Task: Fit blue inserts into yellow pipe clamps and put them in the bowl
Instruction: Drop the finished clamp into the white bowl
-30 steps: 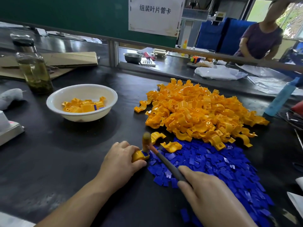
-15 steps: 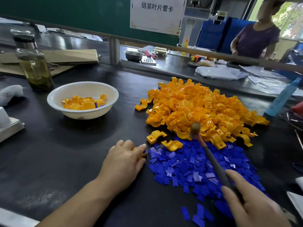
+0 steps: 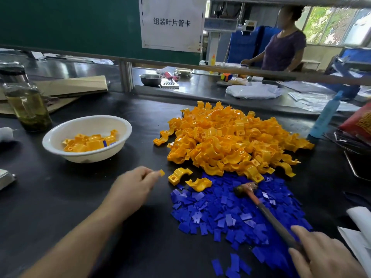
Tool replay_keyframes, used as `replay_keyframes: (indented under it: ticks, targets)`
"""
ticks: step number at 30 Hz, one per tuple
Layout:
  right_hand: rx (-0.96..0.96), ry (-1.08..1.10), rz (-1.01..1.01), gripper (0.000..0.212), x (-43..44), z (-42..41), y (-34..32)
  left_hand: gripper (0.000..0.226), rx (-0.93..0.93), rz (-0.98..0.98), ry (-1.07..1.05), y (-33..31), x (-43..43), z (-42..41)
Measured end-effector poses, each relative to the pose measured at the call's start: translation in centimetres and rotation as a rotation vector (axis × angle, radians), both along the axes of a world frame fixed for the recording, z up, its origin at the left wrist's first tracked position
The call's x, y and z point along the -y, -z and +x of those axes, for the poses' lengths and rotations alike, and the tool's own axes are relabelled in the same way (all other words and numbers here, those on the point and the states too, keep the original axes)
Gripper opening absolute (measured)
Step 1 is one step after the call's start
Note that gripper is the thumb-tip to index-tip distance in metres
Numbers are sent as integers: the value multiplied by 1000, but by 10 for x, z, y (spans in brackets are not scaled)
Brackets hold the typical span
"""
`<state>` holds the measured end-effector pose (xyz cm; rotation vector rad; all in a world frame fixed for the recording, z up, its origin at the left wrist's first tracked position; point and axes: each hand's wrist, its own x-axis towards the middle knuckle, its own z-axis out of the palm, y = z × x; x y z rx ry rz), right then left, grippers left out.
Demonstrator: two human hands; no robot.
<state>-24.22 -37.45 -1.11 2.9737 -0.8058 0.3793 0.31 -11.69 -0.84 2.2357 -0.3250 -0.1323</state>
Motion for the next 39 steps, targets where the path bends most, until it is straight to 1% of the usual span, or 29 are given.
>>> replay_keyframes:
  ticks: [1, 2, 3, 4, 5, 6, 7, 9, 10, 11, 12, 13, 14, 15, 16, 17, 18, 20, 21, 23, 25, 27, 29, 31, 33, 34, 35, 37, 39]
  targets:
    - [32, 11, 0, 30, -1, 0, -1, 28, -139, -277, -85, -12, -2, 10]
    - [42, 4, 14, 36, -5, -1, -5, 29, -251, -531, -165, -24, -6, 23]
    - [56, -32, 18, 42, -9, -2, -7, 31, -336, -727, -216, -35, -10, 37]
    - [67, -73, 31, 37, -17, -1, -16, 33, -402, -869, -244, -47, -14, 51]
    - [92, -159, 22, 25, -27, 2, -20, 36, -456, -982, -250, -57, -18, 64]
    - [-34, -240, 101, 26, -37, 6, -31, 39, -496, -1091, -251, -64, -21, 75]
    - [-180, -280, 194, 39, -48, 15, -40, 44, -522, -1202, -262, -68, -25, 86]
    - [-256, -299, 276, 35, -62, 24, -26, 55, -512, -1379, -276, -72, -31, 104]
    - [-418, -278, 327, 38, -67, 30, -21, 61, -492, -1432, -261, -73, -33, 109]
    - [-483, -256, 400, 44, -71, 36, -15, 67, -483, -1460, -232, -72, -33, 112]
    - [-536, -282, 430, 49, -72, 36, -7, 70, -486, -1450, -208, -69, -31, 112]
    - [-573, -282, 424, 53, -70, 38, -4, 67, -494, -1397, -188, -65, -27, 108]
    - [-608, -252, 425, 57, -68, 42, -3, 57, -497, -1289, -170, -60, -19, 100]
    - [-619, -208, 408, 62, -67, 49, -5, 41, -490, -1127, -142, -53, -9, 89]
    - [-614, -201, 355, 67, -66, 55, -5, 29, -468, -917, -105, -43, 2, 77]
    - [-593, -217, 284, 71, -65, 61, -5, 24, -431, -678, -53, -33, 13, 64]
    - [-536, -244, 231, 73, -66, 65, -4, 26, -370, -417, 17, -22, 23, 52]
    - [-436, -302, 164, 71, -67, 72, -2, 49, -179, 80, 165, -2, 38, 36]
    - [-408, -320, 143, 69, -67, 79, -2, 55, -70, 241, 188, 4, 45, 30]
    - [-369, -346, 100, 62, -65, 90, -1, 50, 98, 363, 183, 8, 56, 24]
    - [-321, -372, 58, 47, -62, 100, -2, 41, 197, 407, 188, 11, 63, 21]
    - [-286, -387, 53, 25, -60, 108, -4, 43, 215, 408, 183, 13, 66, 19]
    - [-277, -393, 68, 10, -56, 115, -4, 44, 207, 385, 174, 15, 65, 18]
    - [-238, -394, 89, 7, -54, 119, -3, 46, 197, 390, 174, 16, 63, 17]
    - [-161, -403, 115, 13, -51, 119, 3, 43, 193, 366, 165, 18, 61, 16]
    - [-122, -408, 122, 17, -50, 118, 6, 40, 179, 297, 143, 19, 59, 14]
    - [-87, -411, 125, 21, -48, 116, 8, 35, 154, 182, 110, 20, 58, 13]
    - [-31, -410, 142, 25, -45, 113, 11, 26, 72, -125, 14, 20, 55, 10]
    - [26, -408, 180, 27, -42, 112, 11, 17, -56, -415, -44, 16, 55, 7]
